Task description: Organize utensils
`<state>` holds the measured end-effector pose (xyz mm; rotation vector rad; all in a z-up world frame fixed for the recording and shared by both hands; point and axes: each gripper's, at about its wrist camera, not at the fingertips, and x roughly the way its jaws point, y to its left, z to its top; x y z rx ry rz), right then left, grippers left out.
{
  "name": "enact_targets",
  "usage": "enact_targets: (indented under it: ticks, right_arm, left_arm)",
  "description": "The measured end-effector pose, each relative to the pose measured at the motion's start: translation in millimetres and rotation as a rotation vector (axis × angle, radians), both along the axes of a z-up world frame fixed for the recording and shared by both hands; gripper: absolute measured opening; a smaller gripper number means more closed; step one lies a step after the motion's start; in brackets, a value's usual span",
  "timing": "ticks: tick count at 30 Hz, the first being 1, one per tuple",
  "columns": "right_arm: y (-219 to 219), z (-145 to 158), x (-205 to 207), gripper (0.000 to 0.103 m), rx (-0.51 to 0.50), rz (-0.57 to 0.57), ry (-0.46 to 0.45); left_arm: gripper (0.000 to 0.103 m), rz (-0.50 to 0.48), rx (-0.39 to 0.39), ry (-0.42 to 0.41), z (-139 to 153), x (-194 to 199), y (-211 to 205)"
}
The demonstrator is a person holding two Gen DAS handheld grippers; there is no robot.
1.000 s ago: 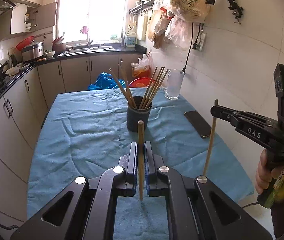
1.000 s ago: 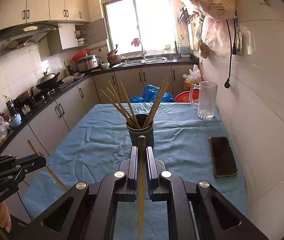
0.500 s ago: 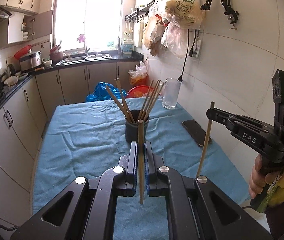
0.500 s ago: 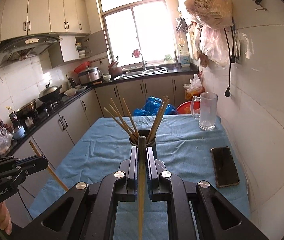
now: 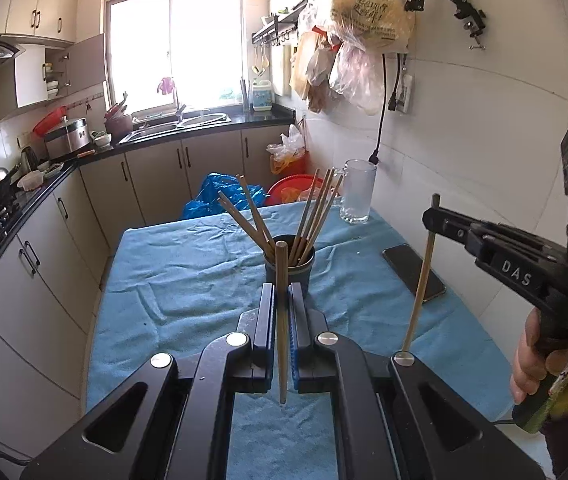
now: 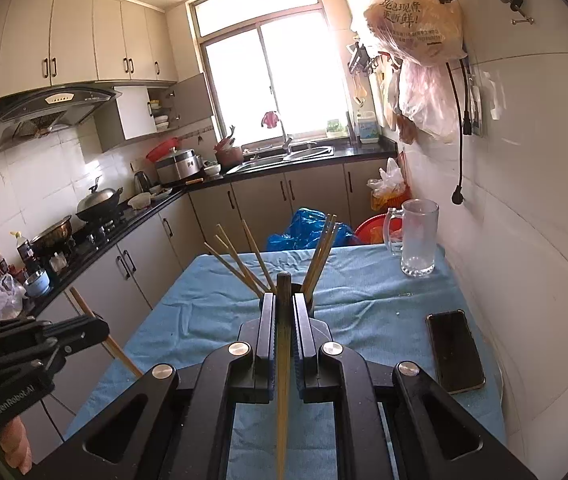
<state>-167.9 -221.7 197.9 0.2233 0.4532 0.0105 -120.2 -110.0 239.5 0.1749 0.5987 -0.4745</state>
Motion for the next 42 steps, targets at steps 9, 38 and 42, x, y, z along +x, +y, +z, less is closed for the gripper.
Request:
enact_targets:
  ticks: [9, 38, 42]
  right_arm:
    - [-7.3, -2.9, 15.8, 0.008, 0.016, -0.011, 0.009]
    - [-13.8, -2.1, 53.6, 0.008, 0.043, -0.013, 0.004]
    - [-15.4, -1.9, 54.6, 0.008, 0.048, -0.019, 0.002]
  left_arm:
    - [0.006, 0.054, 0.085, -0.033, -9.5, 14.2, -7.2]
    - [0.006, 0.047, 0.105, -0.014, -14.5, 47.9, -9.4]
    - [0.006, 0.035, 0.102, -0.017, -12.5, 49.2, -13.0]
